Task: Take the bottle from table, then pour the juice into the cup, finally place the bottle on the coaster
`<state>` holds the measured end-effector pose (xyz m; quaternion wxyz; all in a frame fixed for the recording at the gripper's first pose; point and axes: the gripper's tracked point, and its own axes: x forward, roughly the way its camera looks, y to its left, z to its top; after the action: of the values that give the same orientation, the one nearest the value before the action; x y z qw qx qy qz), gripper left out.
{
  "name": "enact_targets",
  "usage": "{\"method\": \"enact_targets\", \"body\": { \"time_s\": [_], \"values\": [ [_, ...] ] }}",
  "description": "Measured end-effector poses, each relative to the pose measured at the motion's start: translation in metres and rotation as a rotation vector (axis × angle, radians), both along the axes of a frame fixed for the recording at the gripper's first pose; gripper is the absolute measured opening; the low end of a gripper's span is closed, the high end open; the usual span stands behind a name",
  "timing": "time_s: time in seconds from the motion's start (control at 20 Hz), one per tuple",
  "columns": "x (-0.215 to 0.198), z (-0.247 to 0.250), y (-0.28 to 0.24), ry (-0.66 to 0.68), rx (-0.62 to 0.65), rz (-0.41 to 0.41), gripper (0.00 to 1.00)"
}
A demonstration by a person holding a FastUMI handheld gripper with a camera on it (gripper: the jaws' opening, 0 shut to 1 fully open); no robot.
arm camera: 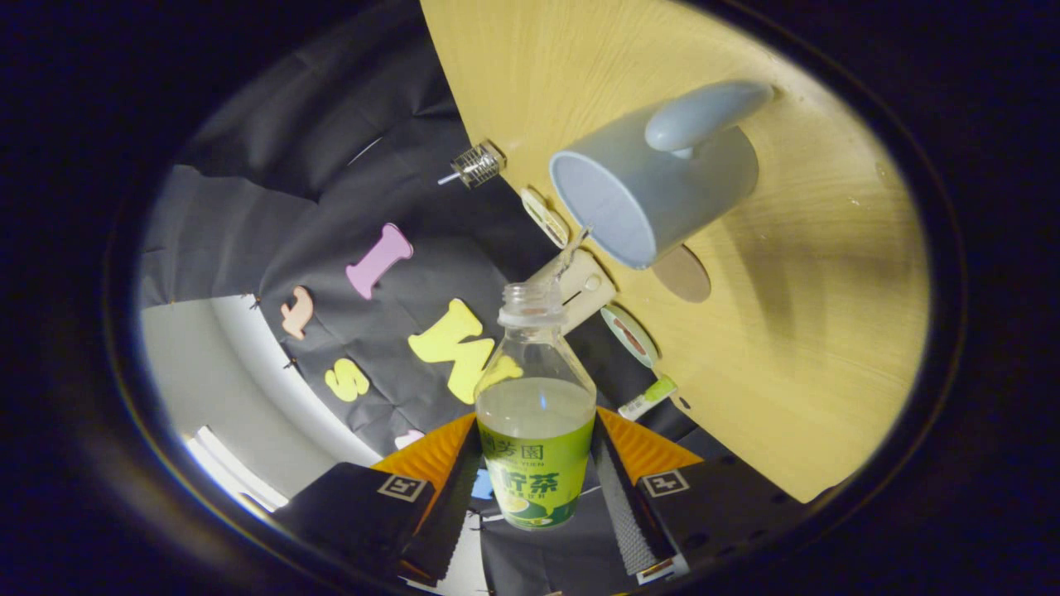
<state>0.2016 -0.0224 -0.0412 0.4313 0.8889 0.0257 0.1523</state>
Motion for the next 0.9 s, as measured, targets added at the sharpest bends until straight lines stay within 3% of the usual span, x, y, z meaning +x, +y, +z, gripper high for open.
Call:
{"method": "enact_targets", "body": {
  "time_s": [0.35, 0.9],
  "values": [
    [0.0006, -0.0016, -0.0037, -0.04, 0.123, -0.024, 0.79],
    [0.004, -0.0034, 0.0048, 0.008, 0.015, 0.006, 0.79]
  ]
}}
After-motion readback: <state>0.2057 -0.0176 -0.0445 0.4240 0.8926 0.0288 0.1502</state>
